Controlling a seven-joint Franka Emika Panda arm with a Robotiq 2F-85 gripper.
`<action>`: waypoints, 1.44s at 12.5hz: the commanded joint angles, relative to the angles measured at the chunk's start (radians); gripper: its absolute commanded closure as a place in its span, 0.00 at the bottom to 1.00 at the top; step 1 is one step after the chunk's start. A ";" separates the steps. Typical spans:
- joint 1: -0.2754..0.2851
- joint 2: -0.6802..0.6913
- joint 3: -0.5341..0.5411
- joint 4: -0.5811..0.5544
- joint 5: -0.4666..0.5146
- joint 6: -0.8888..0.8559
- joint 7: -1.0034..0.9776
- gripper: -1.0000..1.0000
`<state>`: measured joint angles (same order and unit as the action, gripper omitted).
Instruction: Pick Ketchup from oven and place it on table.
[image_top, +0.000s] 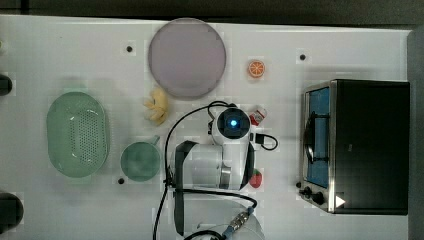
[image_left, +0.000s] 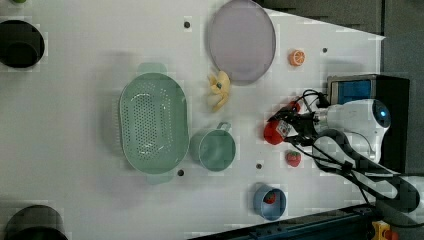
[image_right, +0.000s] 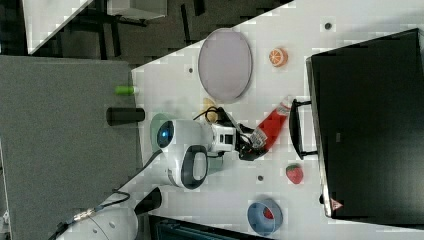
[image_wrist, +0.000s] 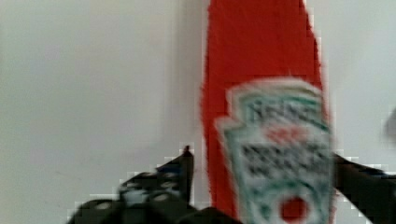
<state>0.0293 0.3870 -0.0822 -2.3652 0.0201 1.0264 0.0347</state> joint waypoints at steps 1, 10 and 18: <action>0.025 -0.095 0.004 -0.001 -0.006 0.012 0.016 0.00; 0.024 -0.465 0.005 0.256 -0.006 -0.509 0.018 0.00; 0.025 -0.512 0.009 0.618 -0.007 -0.888 0.017 0.00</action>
<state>0.0547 -0.1874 -0.0682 -1.7686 0.0089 0.1506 0.0410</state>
